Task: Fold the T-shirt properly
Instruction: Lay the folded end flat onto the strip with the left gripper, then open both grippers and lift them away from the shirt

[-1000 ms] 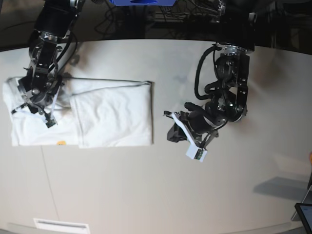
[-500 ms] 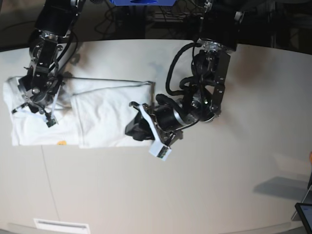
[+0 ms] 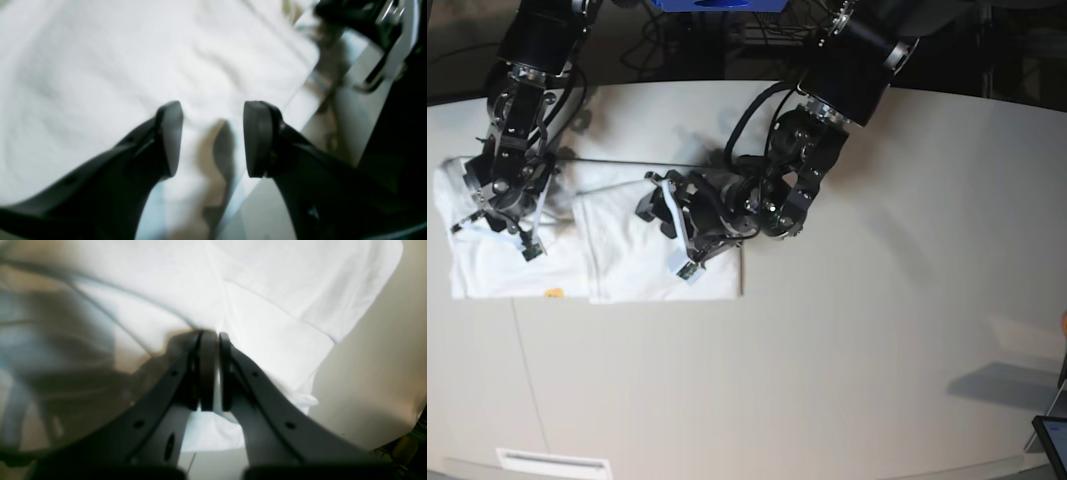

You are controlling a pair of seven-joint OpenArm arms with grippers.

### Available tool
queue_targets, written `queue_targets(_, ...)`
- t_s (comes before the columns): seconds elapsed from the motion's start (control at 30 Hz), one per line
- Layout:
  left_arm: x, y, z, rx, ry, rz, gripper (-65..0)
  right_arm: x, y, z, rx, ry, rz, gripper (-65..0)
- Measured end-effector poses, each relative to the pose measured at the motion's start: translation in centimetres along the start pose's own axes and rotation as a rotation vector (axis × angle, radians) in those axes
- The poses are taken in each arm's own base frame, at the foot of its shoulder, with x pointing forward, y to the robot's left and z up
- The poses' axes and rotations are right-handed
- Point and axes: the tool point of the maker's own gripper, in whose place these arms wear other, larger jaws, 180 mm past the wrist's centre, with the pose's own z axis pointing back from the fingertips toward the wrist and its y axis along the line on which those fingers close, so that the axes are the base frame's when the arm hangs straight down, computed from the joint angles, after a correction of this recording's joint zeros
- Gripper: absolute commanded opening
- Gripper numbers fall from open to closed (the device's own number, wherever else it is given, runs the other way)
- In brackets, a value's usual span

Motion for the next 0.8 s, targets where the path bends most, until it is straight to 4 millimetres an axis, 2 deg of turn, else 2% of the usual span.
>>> queue_targets(0.07, -0.9, 0.8, 0.4, 0.019, -0.014, -0.018, -35.6, 0.0, 0.0, 0.0, -0.001, 0.000, 0.000, -60.8)
queue_targets(0.17, -1.6, 2.0, 1.0, 0.069, -0.022, -0.047, -35.6, 0.3, -0.5, 0.9, -0.014, -0.017, 0.006, -54.3)
queue_targets(0.3, -2.2, 2.8, 1.7, 0.091, -0.028, -0.068, -35.6, 1.9, -3.3, 3.1, -0.108, -0.069, -0.008, -48.6)
queue_targets(0.37, -2.5, 3.3, 2.1, 0.100, -0.028, -0.074, -35.6, 3.0, -4.5, 4.1, -0.143, -0.101, -0.019, -48.2)
queue_targets(0.5, -3.3, 4.4, 3.1, 0.118, -0.037, -0.076, -35.6, 3.3, -6.4, 5.3, -0.186, -0.063, -0.062, -44.4)
queue_targets(0.6, -3.8, 4.9, 4.0, 0.131, -0.035, -0.091, -35.6, 2.3, -7.6, 5.4, -0.157, -0.040, -0.175, -42.4)
queue_targets(0.7, -4.3, 5.6, 5.9, 0.183, -0.024, -0.104, -35.6, -0.2, -9.6, 5.6, -0.163, 0.022, -0.309, -42.1)
queue_targets(0.8, -4.7, 7.0, 8.2, 0.261, -0.022, -0.069, -35.6, -1.1, -9.3, 5.6, -0.111, 0.043, -0.333, -41.9)
